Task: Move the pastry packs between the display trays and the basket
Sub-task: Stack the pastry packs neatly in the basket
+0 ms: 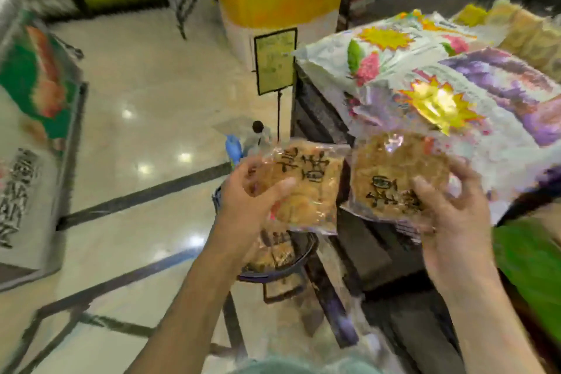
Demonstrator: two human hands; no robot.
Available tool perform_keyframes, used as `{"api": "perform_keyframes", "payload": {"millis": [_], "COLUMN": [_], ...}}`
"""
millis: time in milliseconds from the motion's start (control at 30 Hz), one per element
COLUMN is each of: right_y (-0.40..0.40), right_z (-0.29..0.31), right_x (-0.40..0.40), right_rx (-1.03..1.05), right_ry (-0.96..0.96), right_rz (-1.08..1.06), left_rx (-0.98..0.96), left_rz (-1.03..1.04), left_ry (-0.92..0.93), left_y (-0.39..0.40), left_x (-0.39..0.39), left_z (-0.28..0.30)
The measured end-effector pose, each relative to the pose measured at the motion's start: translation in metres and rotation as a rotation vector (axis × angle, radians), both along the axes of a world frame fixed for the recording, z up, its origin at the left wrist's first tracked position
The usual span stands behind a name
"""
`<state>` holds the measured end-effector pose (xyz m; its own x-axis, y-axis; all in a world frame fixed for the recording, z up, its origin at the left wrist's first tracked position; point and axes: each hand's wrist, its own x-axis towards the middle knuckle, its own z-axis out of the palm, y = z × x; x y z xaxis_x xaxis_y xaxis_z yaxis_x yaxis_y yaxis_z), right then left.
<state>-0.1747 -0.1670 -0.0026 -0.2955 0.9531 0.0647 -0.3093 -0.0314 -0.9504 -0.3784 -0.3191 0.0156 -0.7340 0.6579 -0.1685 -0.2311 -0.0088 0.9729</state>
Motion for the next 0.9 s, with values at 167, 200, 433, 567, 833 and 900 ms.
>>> {"api": "perform_keyframes", "payload": {"millis": [167, 200, 433, 567, 833, 900], "right_y": [-0.097, -0.108, -0.138, -0.129, -0.101, -0.100], "right_z": [-0.016, -0.020, -0.078, -0.127, -0.182, -0.191], "right_x": [-0.129, -0.146, -0.240, -0.291, -0.335, -0.323], "right_rx": [-0.101, -0.121, -0.232, -0.222, -0.344, -0.431], "right_ry": [-0.198, -0.255, -0.377, -0.426, -0.461, -0.467], "right_rz": [0.395, 0.438, 0.562, 0.539, 0.252, 0.118], "left_rx": [-0.046, -0.063, -0.149, -0.242, -0.447, -0.475], "left_rz": [0.394, 0.442, 0.560, 0.469, 0.018, -0.119], "left_ry": [-0.135, -0.163, -0.237, -0.188, -0.030, 0.037], "left_y": [-0.147, -0.166, -0.203, -0.176, -0.059, -0.024], "left_x": [-0.067, -0.076, -0.152, -0.221, -0.330, -0.336], "left_z": [-0.034, -0.039, -0.074, -0.096, -0.133, -0.149]}}
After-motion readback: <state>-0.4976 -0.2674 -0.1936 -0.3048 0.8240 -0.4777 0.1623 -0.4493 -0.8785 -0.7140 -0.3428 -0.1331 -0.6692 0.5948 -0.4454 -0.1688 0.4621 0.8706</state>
